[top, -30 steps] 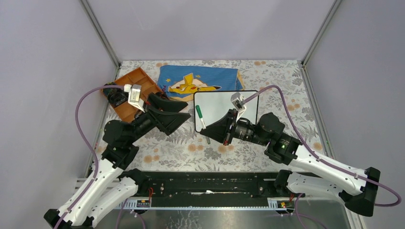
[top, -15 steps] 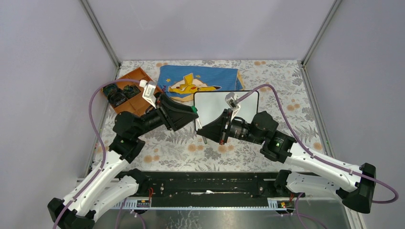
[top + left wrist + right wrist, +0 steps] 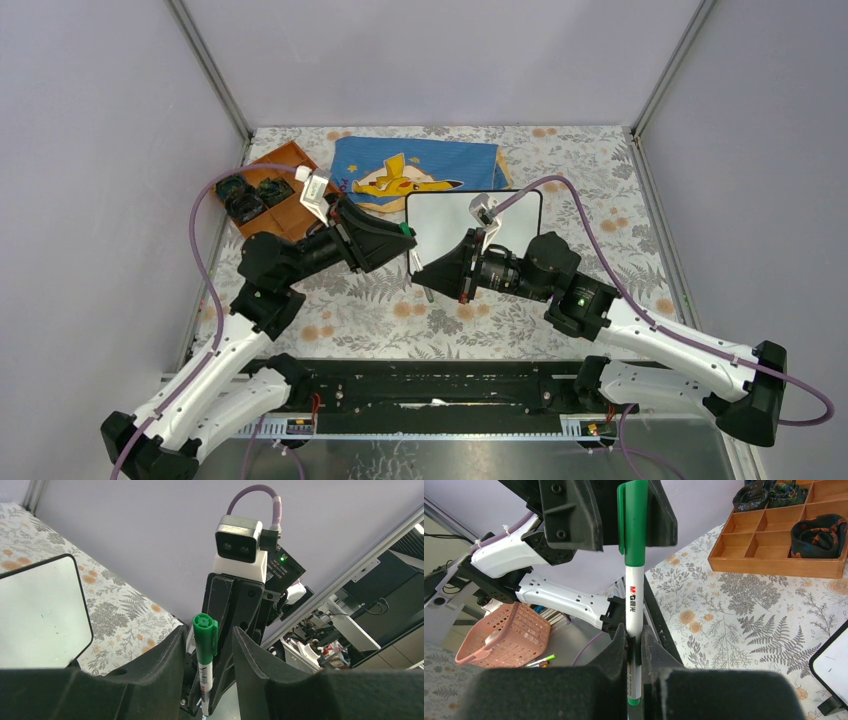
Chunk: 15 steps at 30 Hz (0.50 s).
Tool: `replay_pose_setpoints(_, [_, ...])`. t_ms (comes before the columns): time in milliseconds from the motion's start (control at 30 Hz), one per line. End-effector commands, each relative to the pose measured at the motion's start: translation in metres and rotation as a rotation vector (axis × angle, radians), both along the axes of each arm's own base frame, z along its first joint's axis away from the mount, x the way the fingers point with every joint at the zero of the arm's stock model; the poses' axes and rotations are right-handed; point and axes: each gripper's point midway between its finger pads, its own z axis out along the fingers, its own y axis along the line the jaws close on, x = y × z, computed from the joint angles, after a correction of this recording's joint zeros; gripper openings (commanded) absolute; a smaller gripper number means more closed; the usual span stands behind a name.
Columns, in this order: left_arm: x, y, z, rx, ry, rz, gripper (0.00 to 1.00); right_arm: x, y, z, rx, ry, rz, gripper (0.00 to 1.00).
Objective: Write a sentence on the whiteboard
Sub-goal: Open the whiteboard marker at the center of the board.
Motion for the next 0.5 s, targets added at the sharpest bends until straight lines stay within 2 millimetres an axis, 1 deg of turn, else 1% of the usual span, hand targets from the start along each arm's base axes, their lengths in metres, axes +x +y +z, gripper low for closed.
replay_pose_setpoints(0, [-0.0126, -0.0017, 0.0203, -0.035, -0.069, -0.049, 0.44, -0.004, 0.0009, 0.0314, 0.065, -0.052, 0.012, 0.0])
replay_pose_setpoints(100, [-0.0142, -0.0041, 0.0187, -0.029, -0.065, -0.063, 0.43, -0.0026, 0.0008, 0.0308, 0.063, -0.053, 0.004, 0.0])
replay_pose_setpoints(200, [-0.0149, -0.0045, 0.0179, -0.026, -0.065, -0.064, 0.38, -0.002, 0.0012, 0.0288, 0.056, -0.052, 0.003, 0.0])
replay_pose_setpoints(367, [-0.0139, -0.0022, 0.0197, -0.031, -0.073, -0.043, 0.28, -0.0028, 0.0008, 0.0265, 0.049, -0.052, 0.006, 0.0])
replay_pose_setpoints(467, [-0.0136, -0.001, 0.0213, -0.035, -0.076, -0.034, 0.18, -0.0035, 0.0003, 0.0245, 0.044, -0.051, 0.009, 0.0])
